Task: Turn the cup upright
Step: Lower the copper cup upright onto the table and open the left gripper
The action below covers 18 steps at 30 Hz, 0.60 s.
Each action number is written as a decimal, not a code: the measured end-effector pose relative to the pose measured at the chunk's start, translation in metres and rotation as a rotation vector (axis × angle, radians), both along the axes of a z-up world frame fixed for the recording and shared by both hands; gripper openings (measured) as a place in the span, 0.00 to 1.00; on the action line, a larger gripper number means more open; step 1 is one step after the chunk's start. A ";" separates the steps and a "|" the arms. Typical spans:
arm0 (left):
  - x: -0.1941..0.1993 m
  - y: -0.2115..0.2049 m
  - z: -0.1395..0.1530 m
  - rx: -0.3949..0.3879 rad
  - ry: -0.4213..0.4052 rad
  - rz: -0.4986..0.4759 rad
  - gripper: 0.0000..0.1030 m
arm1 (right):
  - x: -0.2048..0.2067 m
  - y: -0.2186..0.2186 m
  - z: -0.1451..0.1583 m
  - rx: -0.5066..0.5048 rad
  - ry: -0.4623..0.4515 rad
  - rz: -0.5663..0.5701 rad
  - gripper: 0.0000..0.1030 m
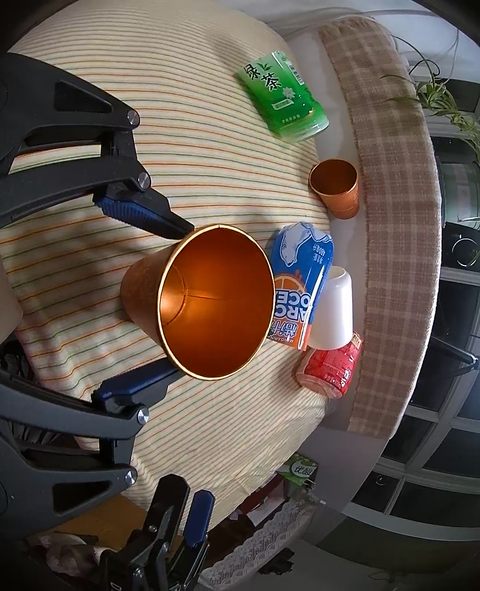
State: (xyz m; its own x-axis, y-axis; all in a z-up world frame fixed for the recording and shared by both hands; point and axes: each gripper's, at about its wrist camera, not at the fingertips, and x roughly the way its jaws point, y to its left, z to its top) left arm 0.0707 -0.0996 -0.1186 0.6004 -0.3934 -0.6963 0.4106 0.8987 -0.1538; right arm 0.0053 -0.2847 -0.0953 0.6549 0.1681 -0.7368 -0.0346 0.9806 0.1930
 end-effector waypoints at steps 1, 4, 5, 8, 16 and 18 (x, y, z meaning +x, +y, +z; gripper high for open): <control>-0.001 0.000 0.000 0.000 -0.003 0.001 0.75 | 0.000 0.000 0.001 -0.002 -0.002 -0.001 0.71; -0.001 0.000 0.000 0.003 -0.008 0.000 0.77 | -0.001 0.001 0.002 -0.008 -0.011 -0.004 0.71; -0.001 0.001 0.001 0.004 -0.009 0.003 0.78 | -0.002 0.001 0.003 -0.011 -0.015 -0.005 0.71; -0.003 0.004 0.001 0.009 -0.011 0.010 0.79 | -0.003 0.002 0.005 -0.016 -0.032 -0.006 0.71; -0.016 0.019 0.011 0.025 -0.053 0.029 0.79 | -0.008 0.010 0.015 -0.065 -0.118 -0.021 0.71; -0.021 0.023 0.014 0.030 -0.068 0.035 0.79 | -0.010 0.011 0.018 -0.071 -0.142 -0.029 0.71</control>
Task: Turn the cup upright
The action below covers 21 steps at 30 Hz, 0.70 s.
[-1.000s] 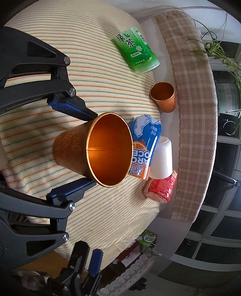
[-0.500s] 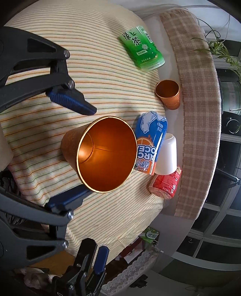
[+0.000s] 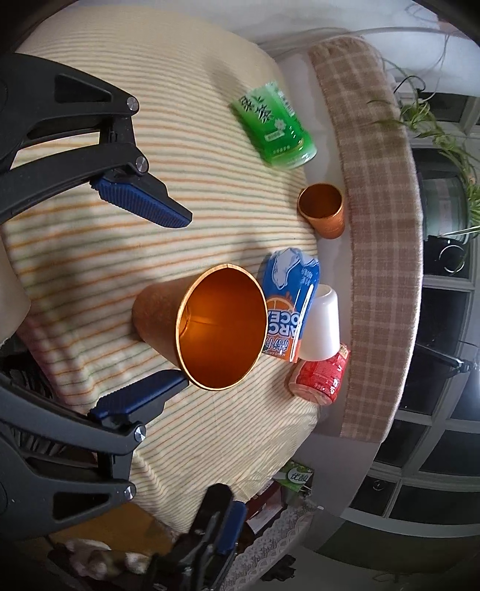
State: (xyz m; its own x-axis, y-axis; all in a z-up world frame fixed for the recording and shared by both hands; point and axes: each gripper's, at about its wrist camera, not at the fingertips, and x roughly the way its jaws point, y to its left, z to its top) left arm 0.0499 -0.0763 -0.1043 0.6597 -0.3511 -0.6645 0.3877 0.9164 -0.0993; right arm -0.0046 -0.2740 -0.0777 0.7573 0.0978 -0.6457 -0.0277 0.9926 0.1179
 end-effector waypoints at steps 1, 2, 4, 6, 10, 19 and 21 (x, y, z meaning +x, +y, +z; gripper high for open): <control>-0.003 0.002 0.003 -0.004 -0.008 0.004 0.79 | -0.001 0.000 0.002 -0.005 -0.014 -0.007 0.72; -0.005 0.005 0.006 -0.008 -0.018 0.009 0.79 | -0.001 0.000 0.003 -0.009 -0.026 -0.012 0.72; -0.011 0.010 0.012 -0.020 -0.041 0.019 0.79 | -0.002 0.002 0.007 -0.021 -0.053 -0.022 0.72; -0.014 0.012 0.018 -0.026 -0.053 0.020 0.79 | -0.003 0.003 0.012 -0.038 -0.082 -0.030 0.74; -0.026 0.020 0.032 -0.047 -0.092 0.038 0.79 | -0.006 0.007 0.020 -0.067 -0.132 -0.046 0.75; -0.063 0.045 0.071 -0.097 -0.294 0.170 0.86 | -0.015 0.012 0.035 -0.124 -0.238 -0.087 0.77; -0.070 0.049 0.077 -0.110 -0.347 0.207 0.93 | -0.017 0.014 0.037 -0.135 -0.259 -0.094 0.77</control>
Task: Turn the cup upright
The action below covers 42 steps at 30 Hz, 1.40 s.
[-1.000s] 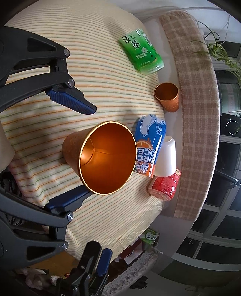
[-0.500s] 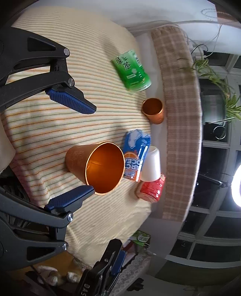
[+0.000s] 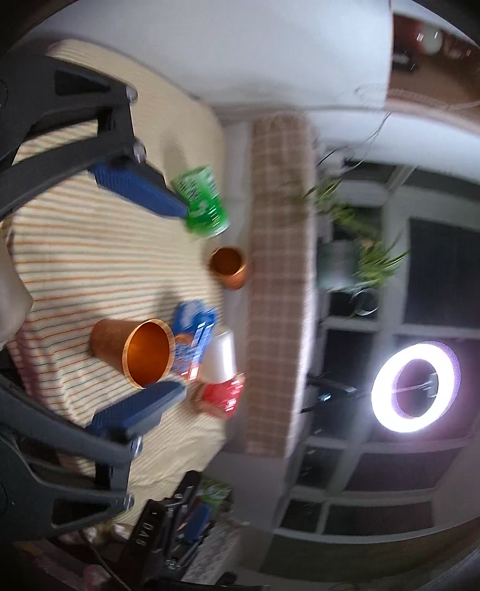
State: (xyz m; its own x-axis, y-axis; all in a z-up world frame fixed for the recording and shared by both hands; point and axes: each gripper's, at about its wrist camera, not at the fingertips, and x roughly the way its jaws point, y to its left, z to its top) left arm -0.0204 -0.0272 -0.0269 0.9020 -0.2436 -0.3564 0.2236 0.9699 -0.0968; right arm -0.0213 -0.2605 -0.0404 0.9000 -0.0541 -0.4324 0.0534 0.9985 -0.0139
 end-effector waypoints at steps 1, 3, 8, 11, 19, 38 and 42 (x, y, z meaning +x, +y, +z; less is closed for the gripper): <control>-0.005 0.002 0.003 -0.006 -0.030 0.025 0.94 | -0.001 0.001 0.001 -0.005 -0.009 -0.004 0.78; -0.008 0.004 0.007 0.000 -0.055 0.044 0.94 | -0.003 0.001 0.003 -0.007 -0.021 -0.009 0.79; -0.018 0.006 0.012 0.036 -0.115 0.096 0.99 | -0.007 0.000 0.006 -0.013 -0.055 -0.038 0.80; -0.019 0.003 0.014 0.079 -0.135 0.114 0.99 | -0.011 0.000 0.008 -0.022 -0.082 -0.059 0.86; -0.021 0.001 0.014 0.090 -0.132 0.115 0.99 | -0.016 0.002 0.014 -0.061 -0.139 -0.097 0.88; -0.029 0.000 0.013 0.092 -0.125 0.124 1.00 | -0.020 0.002 0.015 -0.051 -0.139 -0.096 0.88; -0.028 0.000 0.013 0.093 -0.125 0.125 1.00 | -0.020 0.002 0.015 -0.050 -0.141 -0.096 0.88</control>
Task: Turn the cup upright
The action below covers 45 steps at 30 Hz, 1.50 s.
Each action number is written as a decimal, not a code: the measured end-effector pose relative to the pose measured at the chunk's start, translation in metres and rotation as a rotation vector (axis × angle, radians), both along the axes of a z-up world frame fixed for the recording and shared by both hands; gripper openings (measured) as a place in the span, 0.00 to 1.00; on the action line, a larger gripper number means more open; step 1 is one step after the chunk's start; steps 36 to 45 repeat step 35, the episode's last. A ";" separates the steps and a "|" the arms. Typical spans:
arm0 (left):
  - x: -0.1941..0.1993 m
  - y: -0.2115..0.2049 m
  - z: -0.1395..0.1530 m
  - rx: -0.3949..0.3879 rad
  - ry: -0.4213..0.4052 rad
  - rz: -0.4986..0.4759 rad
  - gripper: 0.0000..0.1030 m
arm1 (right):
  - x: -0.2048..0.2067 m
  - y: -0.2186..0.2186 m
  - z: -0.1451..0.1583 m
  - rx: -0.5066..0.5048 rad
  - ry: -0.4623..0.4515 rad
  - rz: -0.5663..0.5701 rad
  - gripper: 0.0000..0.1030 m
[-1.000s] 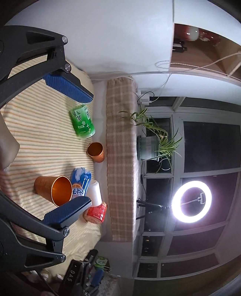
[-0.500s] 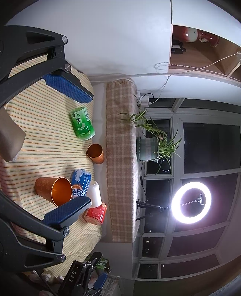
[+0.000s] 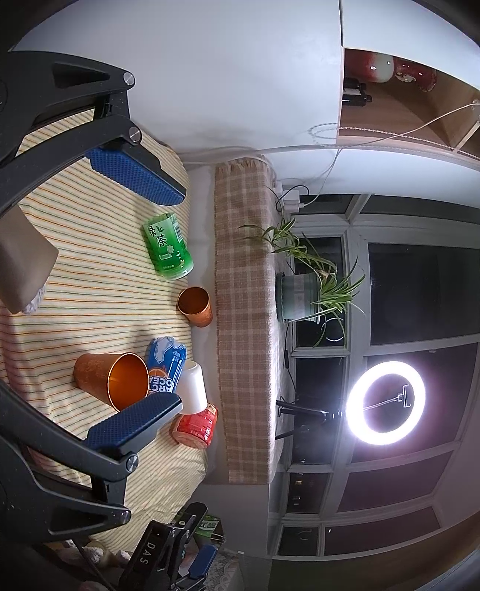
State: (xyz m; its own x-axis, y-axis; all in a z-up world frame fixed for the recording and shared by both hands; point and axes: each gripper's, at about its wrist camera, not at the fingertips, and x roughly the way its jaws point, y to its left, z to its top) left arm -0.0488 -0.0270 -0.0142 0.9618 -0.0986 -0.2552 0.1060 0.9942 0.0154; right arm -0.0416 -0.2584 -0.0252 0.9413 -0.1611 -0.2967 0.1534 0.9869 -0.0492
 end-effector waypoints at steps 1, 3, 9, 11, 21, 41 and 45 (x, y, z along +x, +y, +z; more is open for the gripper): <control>0.000 0.000 0.000 0.000 0.000 0.000 1.00 | 0.001 0.000 0.000 -0.002 0.001 0.001 0.88; -0.001 0.000 0.000 0.000 0.000 0.001 1.00 | 0.001 0.000 -0.001 -0.002 0.001 0.000 0.88; -0.001 0.000 0.000 0.001 0.002 -0.001 1.00 | 0.001 0.000 -0.001 0.000 0.006 0.001 0.88; -0.001 0.000 0.000 0.001 0.001 0.000 1.00 | 0.001 0.000 -0.001 0.001 0.007 0.001 0.88; 0.002 0.000 -0.003 0.000 0.014 0.003 1.00 | 0.004 -0.002 -0.003 0.005 0.019 0.002 0.88; 0.017 0.007 -0.008 0.009 0.060 0.018 1.00 | 0.008 -0.004 -0.005 0.009 0.031 0.005 0.88; 0.017 0.007 -0.008 0.009 0.060 0.018 1.00 | 0.008 -0.004 -0.005 0.009 0.031 0.005 0.88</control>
